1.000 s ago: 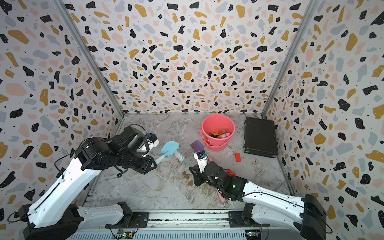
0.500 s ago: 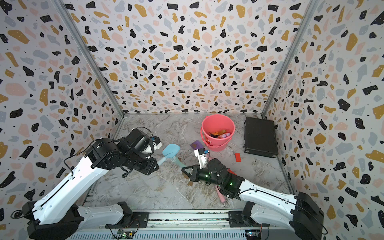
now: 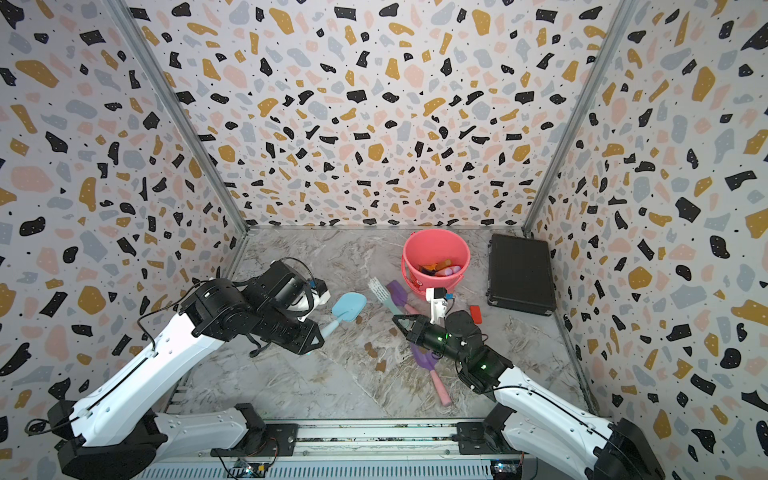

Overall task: Brush the soil off the hand trowel and place it into the bucket
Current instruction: Brush off the soil from the hand trowel.

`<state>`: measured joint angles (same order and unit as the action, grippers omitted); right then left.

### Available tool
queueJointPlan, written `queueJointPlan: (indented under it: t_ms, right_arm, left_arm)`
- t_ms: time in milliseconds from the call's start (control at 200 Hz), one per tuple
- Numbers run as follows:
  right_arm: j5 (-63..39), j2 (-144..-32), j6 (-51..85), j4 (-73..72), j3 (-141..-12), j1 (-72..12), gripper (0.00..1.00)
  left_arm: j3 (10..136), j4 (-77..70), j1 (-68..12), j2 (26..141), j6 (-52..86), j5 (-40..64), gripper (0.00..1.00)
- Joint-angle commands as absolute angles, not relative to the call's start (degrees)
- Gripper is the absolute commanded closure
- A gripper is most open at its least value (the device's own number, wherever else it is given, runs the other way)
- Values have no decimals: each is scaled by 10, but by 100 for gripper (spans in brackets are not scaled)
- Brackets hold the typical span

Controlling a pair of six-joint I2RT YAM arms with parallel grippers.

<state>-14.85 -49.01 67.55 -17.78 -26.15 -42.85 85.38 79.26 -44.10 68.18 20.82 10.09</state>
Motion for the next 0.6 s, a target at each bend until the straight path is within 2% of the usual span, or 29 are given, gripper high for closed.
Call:
queueJointPlan:
  t_ms: [0,185,385,591]
  right_arm:
    - [-188,-483,650,-131,-272,-428,100]
    - [-302,-554,676,-224,-271,-442,100]
    - [-342,-585,686,-317,-290,-465,100]
    - [-278,-563,686,-268,-295,-461,100]
  left_arm:
    - [878,768,-441,660,217,96,100]
    - [864,736,-441,657,221,87,100]
    - [834,738,-441,671,222,52,100]
    - [808,737,-441,671,224,111,100]
